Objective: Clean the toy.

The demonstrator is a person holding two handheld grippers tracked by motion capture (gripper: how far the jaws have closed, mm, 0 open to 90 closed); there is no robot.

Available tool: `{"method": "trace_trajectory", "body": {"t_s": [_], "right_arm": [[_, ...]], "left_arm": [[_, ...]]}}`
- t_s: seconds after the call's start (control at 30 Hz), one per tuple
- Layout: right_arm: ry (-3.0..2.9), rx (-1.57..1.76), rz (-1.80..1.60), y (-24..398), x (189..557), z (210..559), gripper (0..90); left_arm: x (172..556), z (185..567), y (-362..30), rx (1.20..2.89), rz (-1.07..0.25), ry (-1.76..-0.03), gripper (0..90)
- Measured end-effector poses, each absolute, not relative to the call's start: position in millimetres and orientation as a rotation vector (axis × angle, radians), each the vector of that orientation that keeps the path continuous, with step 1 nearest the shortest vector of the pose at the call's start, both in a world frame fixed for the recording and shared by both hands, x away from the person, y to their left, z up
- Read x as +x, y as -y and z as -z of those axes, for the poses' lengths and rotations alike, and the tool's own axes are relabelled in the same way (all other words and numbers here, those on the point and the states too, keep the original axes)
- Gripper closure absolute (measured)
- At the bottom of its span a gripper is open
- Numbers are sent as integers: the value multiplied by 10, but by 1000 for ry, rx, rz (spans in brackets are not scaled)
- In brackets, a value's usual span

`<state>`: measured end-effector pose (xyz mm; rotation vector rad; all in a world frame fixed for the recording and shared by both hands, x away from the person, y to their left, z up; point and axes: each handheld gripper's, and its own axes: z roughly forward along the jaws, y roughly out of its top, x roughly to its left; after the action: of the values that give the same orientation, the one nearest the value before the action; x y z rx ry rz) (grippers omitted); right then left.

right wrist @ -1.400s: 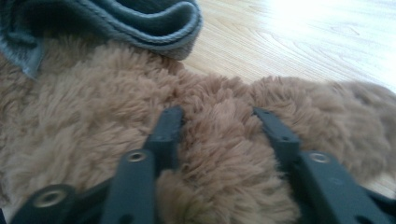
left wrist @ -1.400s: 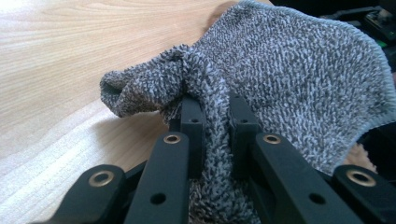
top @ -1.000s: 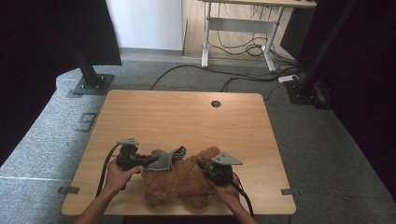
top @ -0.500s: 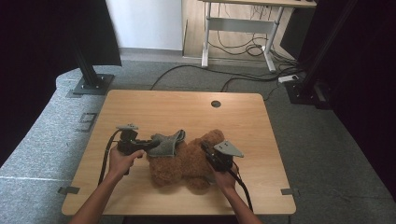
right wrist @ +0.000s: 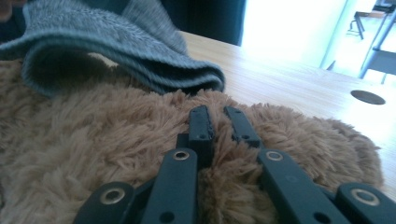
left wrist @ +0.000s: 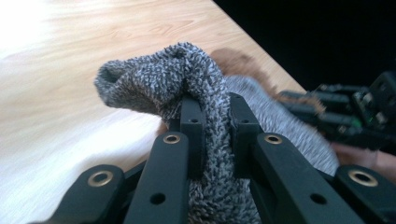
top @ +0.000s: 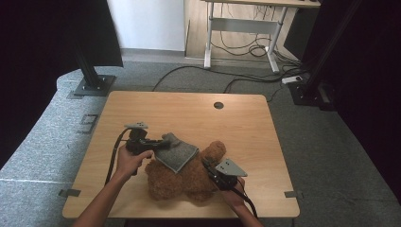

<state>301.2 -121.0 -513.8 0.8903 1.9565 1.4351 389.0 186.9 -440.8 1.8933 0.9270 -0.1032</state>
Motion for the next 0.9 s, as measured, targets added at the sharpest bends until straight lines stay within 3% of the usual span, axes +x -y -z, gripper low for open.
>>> {"method": "trace_trajectory", "body": {"t_s": [0.3,0.7,0.9], "right_arm": [[-1954,978,-1402,1210,3033,5147,807],[-1904,975,-1374,1195,2956,5182,817],[-1885,964,-1369,1193,2927,5194,818]], "left_arm": [[4047,4590,-1345,2098,133,-932,797],[3946,4899,-2058,2158,172,-1118,804],[3848,4965,-2202,2150,194,-1124,802]]}}
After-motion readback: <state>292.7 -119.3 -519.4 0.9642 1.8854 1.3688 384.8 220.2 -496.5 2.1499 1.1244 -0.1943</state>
